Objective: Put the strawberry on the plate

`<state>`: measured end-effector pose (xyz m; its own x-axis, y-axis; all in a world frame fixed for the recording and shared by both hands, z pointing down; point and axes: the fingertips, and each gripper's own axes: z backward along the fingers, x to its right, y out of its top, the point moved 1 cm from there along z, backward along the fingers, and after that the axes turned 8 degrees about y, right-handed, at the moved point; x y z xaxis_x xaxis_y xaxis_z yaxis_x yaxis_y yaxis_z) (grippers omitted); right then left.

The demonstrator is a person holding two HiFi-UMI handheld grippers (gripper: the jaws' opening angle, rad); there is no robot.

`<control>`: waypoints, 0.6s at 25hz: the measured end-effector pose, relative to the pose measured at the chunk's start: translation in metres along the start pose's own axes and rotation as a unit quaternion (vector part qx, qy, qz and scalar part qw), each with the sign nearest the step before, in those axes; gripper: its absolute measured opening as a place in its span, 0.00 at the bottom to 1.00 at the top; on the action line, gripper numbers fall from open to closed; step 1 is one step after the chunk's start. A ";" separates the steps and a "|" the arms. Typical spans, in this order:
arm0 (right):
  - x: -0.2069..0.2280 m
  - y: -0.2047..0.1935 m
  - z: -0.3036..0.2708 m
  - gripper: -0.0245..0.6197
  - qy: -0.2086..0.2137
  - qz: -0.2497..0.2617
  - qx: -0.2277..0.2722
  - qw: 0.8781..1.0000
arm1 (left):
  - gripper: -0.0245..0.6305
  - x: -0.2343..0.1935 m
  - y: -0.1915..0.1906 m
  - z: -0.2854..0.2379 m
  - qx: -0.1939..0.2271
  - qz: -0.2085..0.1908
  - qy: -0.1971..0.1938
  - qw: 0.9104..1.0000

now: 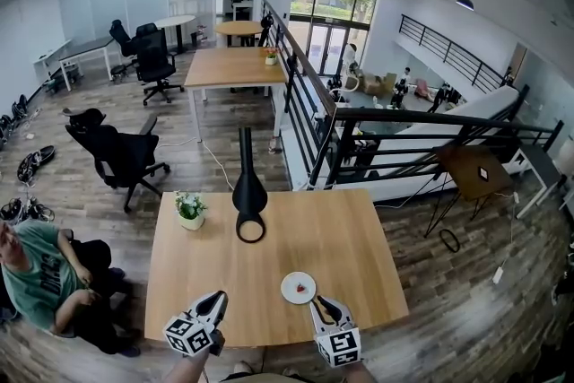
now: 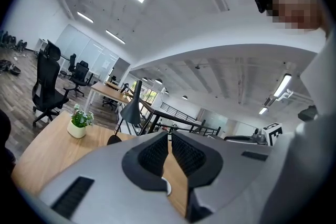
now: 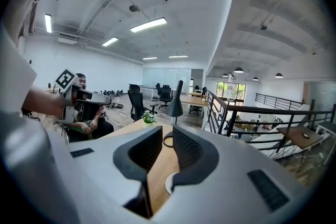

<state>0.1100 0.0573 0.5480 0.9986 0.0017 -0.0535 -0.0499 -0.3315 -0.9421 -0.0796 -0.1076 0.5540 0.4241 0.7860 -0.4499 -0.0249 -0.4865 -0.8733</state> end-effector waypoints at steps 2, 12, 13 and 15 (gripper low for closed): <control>0.003 0.001 0.002 0.15 0.000 0.000 0.002 1.000 | 0.04 0.006 0.000 0.000 -0.001 0.004 -0.003 1.000; 0.009 0.005 0.020 0.11 0.000 -0.003 0.017 1.000 | 0.04 0.037 -0.006 0.004 -0.004 0.023 -0.018 1.000; 0.010 0.005 0.022 0.11 -0.001 -0.004 0.018 1.000 | 0.04 0.042 -0.006 0.003 -0.005 0.021 -0.023 1.000; 0.010 0.003 0.026 0.11 -0.002 -0.007 0.017 1.000 | 0.04 0.048 -0.008 0.002 -0.009 0.018 -0.028 0.999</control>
<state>0.1197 0.0810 0.5364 0.9991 0.0103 -0.0407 -0.0357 -0.2993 -0.9535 -0.0609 -0.0654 0.5395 0.3712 0.7877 -0.4917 -0.0224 -0.5218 -0.8528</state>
